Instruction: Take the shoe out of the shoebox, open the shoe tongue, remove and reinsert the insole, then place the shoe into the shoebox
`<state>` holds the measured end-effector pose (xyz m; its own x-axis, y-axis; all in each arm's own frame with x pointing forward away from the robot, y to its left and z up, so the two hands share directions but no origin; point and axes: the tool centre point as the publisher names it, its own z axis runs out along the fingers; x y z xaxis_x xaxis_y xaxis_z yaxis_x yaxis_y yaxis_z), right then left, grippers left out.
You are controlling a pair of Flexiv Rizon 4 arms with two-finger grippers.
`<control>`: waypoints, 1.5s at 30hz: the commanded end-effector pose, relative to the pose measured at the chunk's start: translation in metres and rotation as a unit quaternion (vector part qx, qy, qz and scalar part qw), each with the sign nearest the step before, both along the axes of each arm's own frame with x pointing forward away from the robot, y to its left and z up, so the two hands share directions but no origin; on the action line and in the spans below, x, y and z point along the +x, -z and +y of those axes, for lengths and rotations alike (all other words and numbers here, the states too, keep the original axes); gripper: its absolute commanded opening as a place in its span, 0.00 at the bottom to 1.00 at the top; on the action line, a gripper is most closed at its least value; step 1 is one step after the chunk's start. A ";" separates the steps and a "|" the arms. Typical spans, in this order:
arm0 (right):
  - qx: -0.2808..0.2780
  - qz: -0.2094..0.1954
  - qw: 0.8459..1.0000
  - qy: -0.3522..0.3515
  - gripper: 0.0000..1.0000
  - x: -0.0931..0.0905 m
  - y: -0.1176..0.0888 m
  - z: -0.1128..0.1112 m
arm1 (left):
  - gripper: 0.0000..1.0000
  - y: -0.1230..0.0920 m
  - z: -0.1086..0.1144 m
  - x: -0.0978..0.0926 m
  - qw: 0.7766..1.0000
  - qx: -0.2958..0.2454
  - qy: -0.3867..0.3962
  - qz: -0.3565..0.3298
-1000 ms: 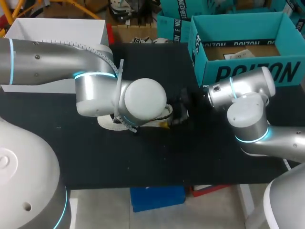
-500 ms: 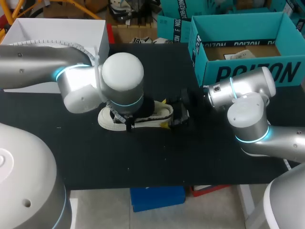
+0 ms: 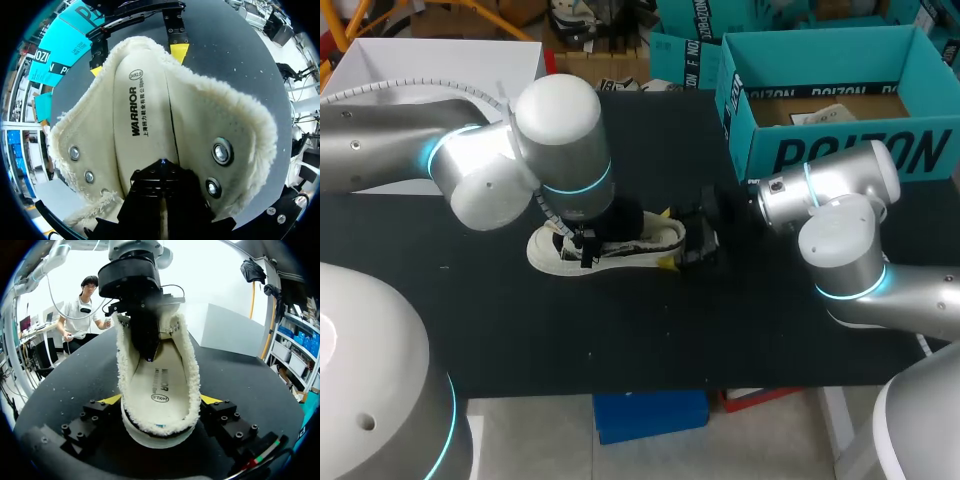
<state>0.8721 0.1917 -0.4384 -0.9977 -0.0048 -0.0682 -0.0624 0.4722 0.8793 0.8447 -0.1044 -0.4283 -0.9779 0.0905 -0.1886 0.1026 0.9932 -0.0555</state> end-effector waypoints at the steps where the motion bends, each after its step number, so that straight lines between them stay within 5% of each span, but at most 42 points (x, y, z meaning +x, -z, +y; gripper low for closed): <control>1: 0.000 0.001 1.000 0.000 0.00 0.003 0.002 -0.001 | 0.00 0.010 -0.006 -0.009 1.000 0.005 -0.001 -0.008; 14: 0.000 0.001 1.000 0.000 0.00 0.003 0.002 -0.001 | 0.00 -0.025 -0.004 -0.014 0.999 -0.020 -0.014 -0.026; 45: 0.000 0.001 1.000 0.000 0.00 0.003 0.002 -0.001 | 0.00 -0.041 0.004 -0.006 0.998 -0.064 -0.023 -0.010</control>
